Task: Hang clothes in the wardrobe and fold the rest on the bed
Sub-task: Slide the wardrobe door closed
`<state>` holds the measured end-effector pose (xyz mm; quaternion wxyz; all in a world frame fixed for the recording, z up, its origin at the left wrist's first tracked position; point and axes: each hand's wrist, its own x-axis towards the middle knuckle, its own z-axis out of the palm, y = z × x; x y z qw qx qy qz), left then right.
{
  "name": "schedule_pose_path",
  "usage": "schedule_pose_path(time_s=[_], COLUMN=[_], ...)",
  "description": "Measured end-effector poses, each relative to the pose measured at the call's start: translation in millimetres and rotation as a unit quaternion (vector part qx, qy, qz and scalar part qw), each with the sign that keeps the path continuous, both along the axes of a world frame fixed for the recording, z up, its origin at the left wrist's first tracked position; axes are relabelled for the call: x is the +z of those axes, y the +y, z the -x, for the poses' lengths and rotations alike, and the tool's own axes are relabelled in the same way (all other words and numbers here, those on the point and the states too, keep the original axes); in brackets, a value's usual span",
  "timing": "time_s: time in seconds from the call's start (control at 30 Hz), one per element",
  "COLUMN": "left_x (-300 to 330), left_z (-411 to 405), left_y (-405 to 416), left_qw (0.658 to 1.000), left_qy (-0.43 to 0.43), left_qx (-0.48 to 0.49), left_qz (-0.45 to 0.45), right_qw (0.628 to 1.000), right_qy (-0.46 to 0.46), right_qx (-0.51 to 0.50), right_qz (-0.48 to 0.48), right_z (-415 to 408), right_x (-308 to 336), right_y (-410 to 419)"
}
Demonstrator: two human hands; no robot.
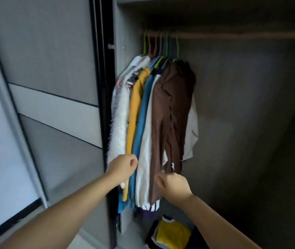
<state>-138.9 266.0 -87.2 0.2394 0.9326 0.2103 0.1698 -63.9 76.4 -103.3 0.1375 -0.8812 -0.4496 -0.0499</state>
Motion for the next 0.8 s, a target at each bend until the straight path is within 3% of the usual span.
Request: schedule_pose_path(time_s=[0.13, 0.33, 0.57, 0.7, 0.8], left_x=[50.2, 108.9, 162.0, 168.8, 165.7], left_z=[22.2, 22.2, -3.0, -27.2, -46.3], left_y=[56.1, 132.0, 220.6, 247.7, 261.9], left_qw=[0.997, 0.989, 0.983, 0.950, 0.911], left_qy=[-0.062, -0.123, -0.168, -0.222, -0.185], left_qx=[0.035, 0.041, -0.025, -0.065, -0.077], left_qz=[-0.030, -0.073, -0.076, -0.211, -0.360], right_qw=[0.996, 0.987, 0.953, 0.934, 0.929], right_qy=[-0.050, -0.078, 0.041, 0.047, 0.042], right_qx=[0.060, 0.051, -0.069, -0.129, -0.142], right_qz=[-0.049, -0.134, -0.291, -0.329, -0.339], right_z=[15.8, 21.6, 3.8, -5.2, -13.4], right_x=[41.3, 78.7, 106.9, 114.0, 116.7], right_y=[68.7, 183.1, 295.7, 326.2, 331.7])
